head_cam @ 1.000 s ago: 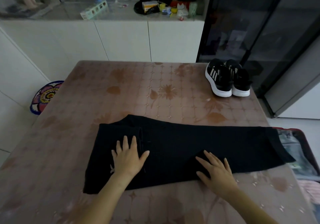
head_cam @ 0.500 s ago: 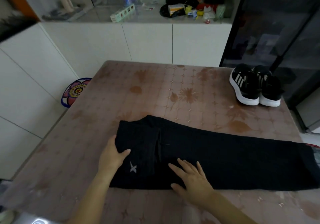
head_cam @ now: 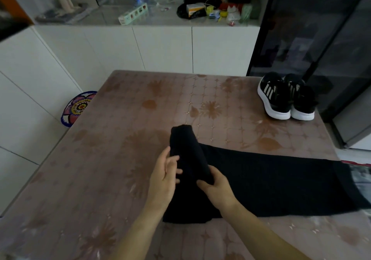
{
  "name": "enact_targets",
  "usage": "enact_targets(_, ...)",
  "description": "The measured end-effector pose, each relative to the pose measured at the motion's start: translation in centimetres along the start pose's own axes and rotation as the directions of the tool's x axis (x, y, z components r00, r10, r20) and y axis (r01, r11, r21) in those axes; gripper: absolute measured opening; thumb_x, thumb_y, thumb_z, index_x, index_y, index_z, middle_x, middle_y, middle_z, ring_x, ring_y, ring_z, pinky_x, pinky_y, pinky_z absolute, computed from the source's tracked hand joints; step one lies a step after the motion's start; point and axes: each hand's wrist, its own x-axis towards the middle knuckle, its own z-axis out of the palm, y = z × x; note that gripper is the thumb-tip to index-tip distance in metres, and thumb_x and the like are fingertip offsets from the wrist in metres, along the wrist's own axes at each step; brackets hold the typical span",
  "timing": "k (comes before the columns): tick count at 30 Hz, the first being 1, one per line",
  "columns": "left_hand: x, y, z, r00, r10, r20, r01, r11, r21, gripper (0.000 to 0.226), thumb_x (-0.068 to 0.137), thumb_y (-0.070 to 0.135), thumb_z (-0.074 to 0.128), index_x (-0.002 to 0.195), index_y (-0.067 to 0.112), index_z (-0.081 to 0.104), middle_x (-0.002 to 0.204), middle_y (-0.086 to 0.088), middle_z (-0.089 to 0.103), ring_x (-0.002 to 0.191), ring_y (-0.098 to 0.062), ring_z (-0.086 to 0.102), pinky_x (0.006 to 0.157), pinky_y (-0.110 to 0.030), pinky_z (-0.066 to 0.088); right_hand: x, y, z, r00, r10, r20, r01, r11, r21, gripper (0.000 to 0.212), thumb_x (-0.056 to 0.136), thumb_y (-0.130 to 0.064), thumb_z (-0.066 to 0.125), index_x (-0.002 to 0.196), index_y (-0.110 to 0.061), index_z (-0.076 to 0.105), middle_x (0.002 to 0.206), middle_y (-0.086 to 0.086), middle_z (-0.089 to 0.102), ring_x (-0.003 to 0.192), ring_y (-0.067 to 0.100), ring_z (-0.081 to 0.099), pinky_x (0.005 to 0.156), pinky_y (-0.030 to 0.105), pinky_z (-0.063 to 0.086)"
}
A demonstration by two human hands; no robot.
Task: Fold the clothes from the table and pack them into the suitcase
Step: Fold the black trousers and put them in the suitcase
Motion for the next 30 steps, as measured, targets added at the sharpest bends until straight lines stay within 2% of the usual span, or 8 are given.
enact_targets(4,1.9,-1.6,1.9,0.965,0.252,0.078,-0.262,0.894,0.363,0.049,0.1,0.04,0.037,0.147,0.033,0.027,0.15,0.017,0.03,0.139,-0.008,0.027,0.116,-0.036,0.027,-0.1,1.5,-2.8,0.983,0.065,-0.171,-0.049,0.994,0.097,0.027,0.089,-0.006,0.062,0.11,-0.023,0.06,0.1,0.001,0.067,0.094,0.017,0.065,0.08,0.031,0.056)
enact_targets(8,3.2,-3.5,6.3,0.936,0.047,0.349,-0.302,0.615,0.728,0.056,0.096,0.059,0.024,0.148,0.045,0.008,0.158,0.009,-0.015,0.144,-0.027,-0.019,0.115,-0.057,0.003,0.4,2.8,-5.4,0.942,0.08,-0.326,-0.103,0.993,-0.054,0.031,0.091,-0.013,0.06,0.122,-0.015,0.055,0.114,0.006,0.064,0.097,0.017,0.062,0.077,0.026,0.051)
enact_targets(11,3.6,-4.5,8.9,0.928,-0.081,0.365,-0.265,0.545,0.795,0.059,0.094,0.063,0.021,0.148,0.046,0.004,0.155,0.007,-0.026,0.14,-0.034,-0.029,0.109,-0.068,-0.001,0.0,3.6,-6.3,0.937,0.004,-0.348,-0.146,0.913,-0.381,0.063,0.091,-0.024,0.061,0.147,-0.017,0.031,0.145,0.007,0.038,0.129,0.022,0.042,0.096,0.027,0.041)
enact_targets(14,3.9,-4.9,10.2,0.925,-0.147,0.35,-0.229,0.519,0.824,0.057,0.096,0.061,0.02,0.148,0.046,0.002,0.155,0.006,-0.028,0.139,-0.037,-0.029,0.108,-0.069,0.0,-0.8,4.5,-5.7,0.967,-0.18,-0.182,0.002,0.718,-0.696,0.062,0.093,-0.051,0.046,0.149,-0.033,0.024,0.157,0.001,0.014,0.144,0.024,0.015,0.114,0.037,0.023)
enact_targets(16,4.0,-5.1,10.3,0.922,-0.153,0.356,-0.228,0.529,0.817,0.054,0.098,0.055,0.021,0.148,0.047,0.002,0.155,0.007,-0.028,0.14,-0.035,-0.028,0.109,-0.067,0.001,-1.0,5.1,-4.9,0.983,-0.168,-0.07,0.047,0.605,-0.795,0.079,0.08,-0.079,0.003,0.147,-0.04,0.021,0.159,-0.001,0.011,0.147,0.023,0.008,0.117,0.04,0.014)
enact_targets(18,4.1,-5.3,9.6,0.936,-0.088,0.342,-0.227,0.593,0.773,0.051,0.1,0.049,0.024,0.149,0.044,0.008,0.156,0.009,-0.023,0.143,-0.031,-0.022,0.113,-0.063,0.006,-0.8,5.7,-4.7,0.992,-0.113,-0.05,0.018,0.531,-0.847,0.105,0.06,-0.082,-0.025,0.148,-0.042,0.015,0.159,-0.003,0.009,0.147,0.02,0.001,0.118,0.04,0.007)
enact_targets(24,2.2,-6.3,7.0,0.985,-0.099,0.142,-0.005,0.802,0.597,0.073,0.094,0.051,0.044,0.152,0.027,0.005,0.16,-0.004,-0.007,0.147,-0.025,0.004,0.116,-0.04,0.022,0.3,3.5,-5.8,1.0,0.014,0.018,0.01,0.427,-0.904,0.057,0.094,-0.059,0.034,0.147,-0.041,0.022,0.157,-0.005,0.019,0.144,0.022,0.015,0.117,0.045,0.007)
enact_targets(30,-0.1,-7.4,6.5,0.958,-0.283,0.056,0.217,0.835,0.506,0.105,0.07,0.067,0.065,0.148,0.023,0.01,0.146,-0.008,0.029,0.134,-0.026,0.033,0.108,-0.041,0.038,5.3,-0.6,-8.4,0.996,-0.076,0.053,0.078,0.392,-0.917,0.054,0.091,-0.051,0.049,0.141,-0.035,0.037,0.147,-0.002,0.036,0.134,0.022,0.035,0.115,0.045,0.02)
